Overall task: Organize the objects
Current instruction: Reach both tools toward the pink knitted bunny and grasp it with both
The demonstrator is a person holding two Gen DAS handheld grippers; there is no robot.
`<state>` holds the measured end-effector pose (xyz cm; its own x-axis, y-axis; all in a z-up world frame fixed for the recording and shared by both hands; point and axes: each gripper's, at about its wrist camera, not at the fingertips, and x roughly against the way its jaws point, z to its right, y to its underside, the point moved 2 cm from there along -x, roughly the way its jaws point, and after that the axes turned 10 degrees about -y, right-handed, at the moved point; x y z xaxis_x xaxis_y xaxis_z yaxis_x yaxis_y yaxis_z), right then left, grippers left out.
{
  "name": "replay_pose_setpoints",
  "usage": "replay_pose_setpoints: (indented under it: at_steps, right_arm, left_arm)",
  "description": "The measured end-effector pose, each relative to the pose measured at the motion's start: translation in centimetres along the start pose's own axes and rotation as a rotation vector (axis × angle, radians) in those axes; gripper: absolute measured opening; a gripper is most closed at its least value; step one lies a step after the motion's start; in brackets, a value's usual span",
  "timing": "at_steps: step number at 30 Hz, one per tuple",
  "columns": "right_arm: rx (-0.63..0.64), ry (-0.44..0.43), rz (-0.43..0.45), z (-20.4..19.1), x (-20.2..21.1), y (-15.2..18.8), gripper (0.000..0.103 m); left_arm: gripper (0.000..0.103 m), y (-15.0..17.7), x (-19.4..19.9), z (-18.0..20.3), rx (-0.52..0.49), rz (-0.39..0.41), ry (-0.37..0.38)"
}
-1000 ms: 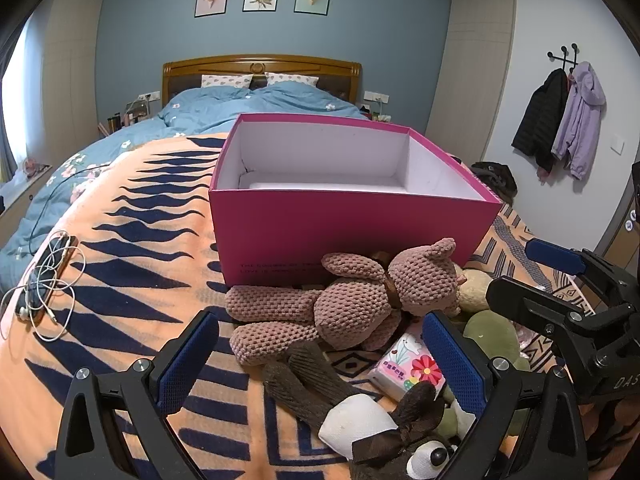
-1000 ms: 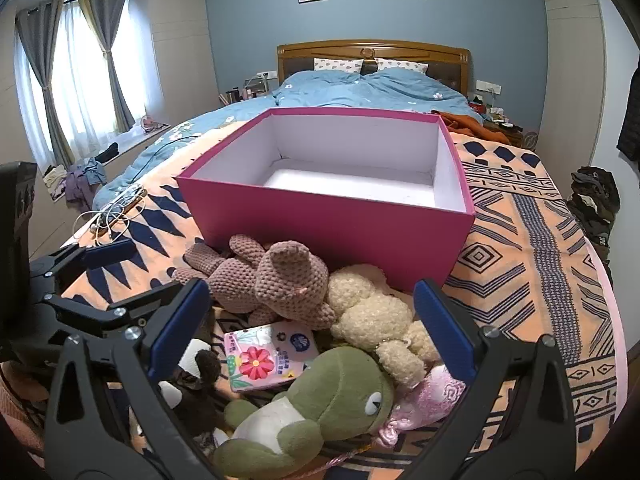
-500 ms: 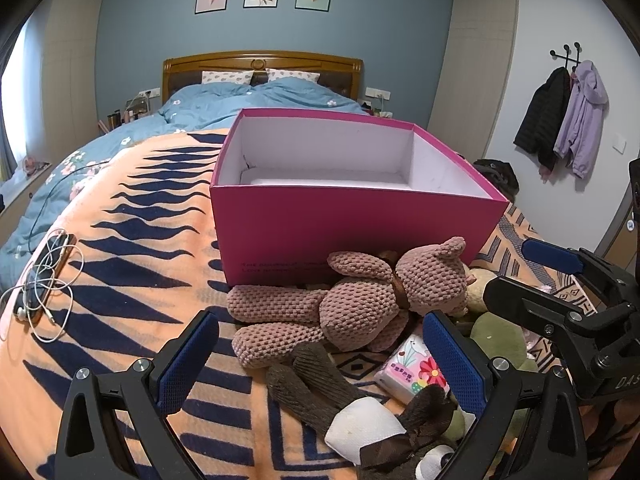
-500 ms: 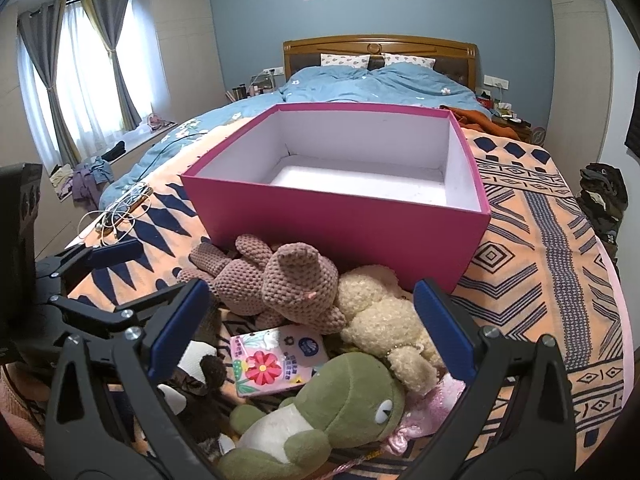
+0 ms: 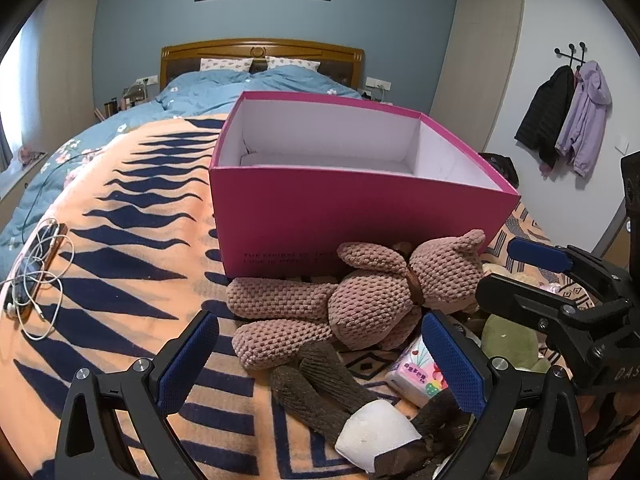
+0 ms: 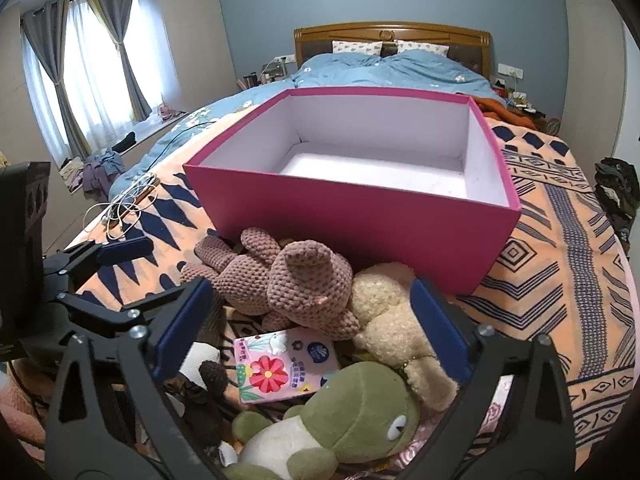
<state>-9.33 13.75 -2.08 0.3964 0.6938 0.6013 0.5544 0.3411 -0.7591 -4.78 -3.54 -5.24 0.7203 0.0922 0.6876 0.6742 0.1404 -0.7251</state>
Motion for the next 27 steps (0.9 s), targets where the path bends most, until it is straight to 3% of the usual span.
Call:
replay_pose_setpoints:
  at_steps: [7,11,15,19,24,27]
  right_arm:
    - [-0.028,-0.005,-0.044,1.0,-1.1,0.0,0.086]
    - [-0.042,-0.012,-0.077,1.5,-2.1,0.0,0.074]
    - [-0.032,-0.010,-0.102,1.5,-3.0,-0.1,0.070]
    - [-0.038,-0.022,-0.097,1.8,-3.2,-0.3,0.066]
    - [-0.050,-0.058,-0.096,2.0,-3.5,-0.3,0.051]
    - [-0.066,-0.085,-0.081,2.2,-3.0,-0.3,0.050]
  left_arm:
    - [0.100,0.1,-0.8,-0.1,-0.007,-0.021,0.029]
    - [0.100,0.2,-1.1,0.4,-0.037,-0.028,0.035]
    - [0.100,0.4,-1.5,0.5,-0.047,-0.042,0.051]
    - [0.091,0.6,-2.1,0.4,-0.042,-0.066,0.073]
    - [0.090,0.6,-2.5,0.6,-0.050,-0.075,0.100]
    - [0.079,0.6,-2.6,0.9,-0.058,-0.083,0.128]
